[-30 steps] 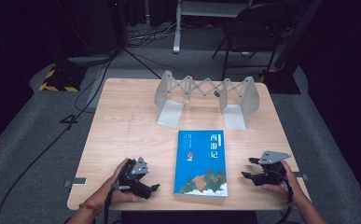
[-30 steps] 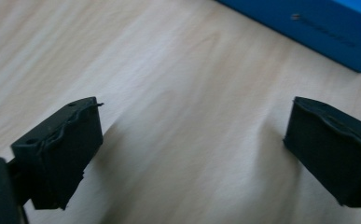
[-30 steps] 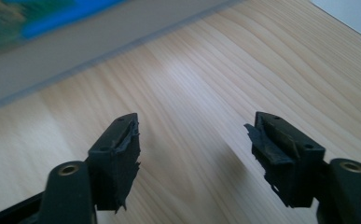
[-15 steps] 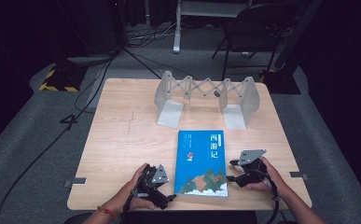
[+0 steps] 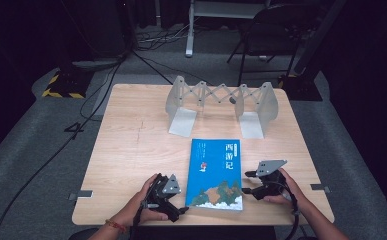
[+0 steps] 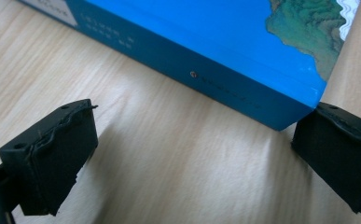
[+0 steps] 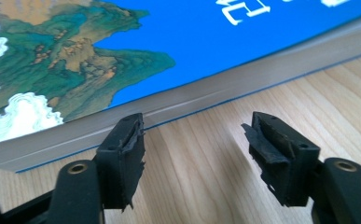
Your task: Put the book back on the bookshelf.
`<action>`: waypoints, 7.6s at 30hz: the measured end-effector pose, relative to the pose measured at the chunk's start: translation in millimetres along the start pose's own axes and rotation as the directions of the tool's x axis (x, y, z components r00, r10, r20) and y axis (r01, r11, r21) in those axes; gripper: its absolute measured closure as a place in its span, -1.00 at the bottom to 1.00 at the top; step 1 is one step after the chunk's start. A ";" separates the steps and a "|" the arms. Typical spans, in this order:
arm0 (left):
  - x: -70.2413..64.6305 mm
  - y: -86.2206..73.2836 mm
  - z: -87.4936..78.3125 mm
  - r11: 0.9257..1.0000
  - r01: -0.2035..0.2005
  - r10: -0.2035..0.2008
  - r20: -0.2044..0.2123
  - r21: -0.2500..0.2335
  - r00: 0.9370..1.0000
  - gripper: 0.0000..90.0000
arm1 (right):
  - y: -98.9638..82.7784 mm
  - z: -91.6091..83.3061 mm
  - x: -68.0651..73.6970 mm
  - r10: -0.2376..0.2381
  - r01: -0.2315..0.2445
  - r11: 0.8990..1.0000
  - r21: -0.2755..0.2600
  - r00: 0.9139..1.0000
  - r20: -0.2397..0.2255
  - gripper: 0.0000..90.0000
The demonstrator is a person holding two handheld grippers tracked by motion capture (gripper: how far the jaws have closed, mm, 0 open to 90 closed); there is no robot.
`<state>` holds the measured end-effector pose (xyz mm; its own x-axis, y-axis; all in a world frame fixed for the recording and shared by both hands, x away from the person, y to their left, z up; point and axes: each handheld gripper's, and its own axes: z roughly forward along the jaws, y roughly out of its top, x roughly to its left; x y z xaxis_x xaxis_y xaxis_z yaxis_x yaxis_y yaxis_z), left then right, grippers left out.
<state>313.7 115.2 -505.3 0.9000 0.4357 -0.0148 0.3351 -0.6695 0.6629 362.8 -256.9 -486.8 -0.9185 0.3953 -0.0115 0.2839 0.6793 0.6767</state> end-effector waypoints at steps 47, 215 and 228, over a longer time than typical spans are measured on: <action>14.2 -1.5 -27.6 0.996 0.044 -0.047 -0.039 -0.073 0.998 -0.64 | 18.4 10.9 8.5 0.012 -0.012 1.000 0.024 1.000 0.006 -0.16; 15.9 41.3 -29.2 0.986 -0.114 0.096 -0.143 -0.120 0.985 0.55 | 54.9 -7.3 20.9 -0.392 0.405 0.887 -0.224 0.915 0.099 0.68; 42.9 29.0 -37.3 0.985 -0.067 0.057 -0.063 -0.160 0.996 0.53 | 47.1 -2.9 -5.8 -0.341 0.335 0.899 -0.283 0.939 0.029 0.68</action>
<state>351.6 136.9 -458.8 0.8983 0.4338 0.0703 0.2256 -0.5924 0.7735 380.7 -229.0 -452.7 -0.9517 0.1575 -0.2635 -0.1308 0.5684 0.8123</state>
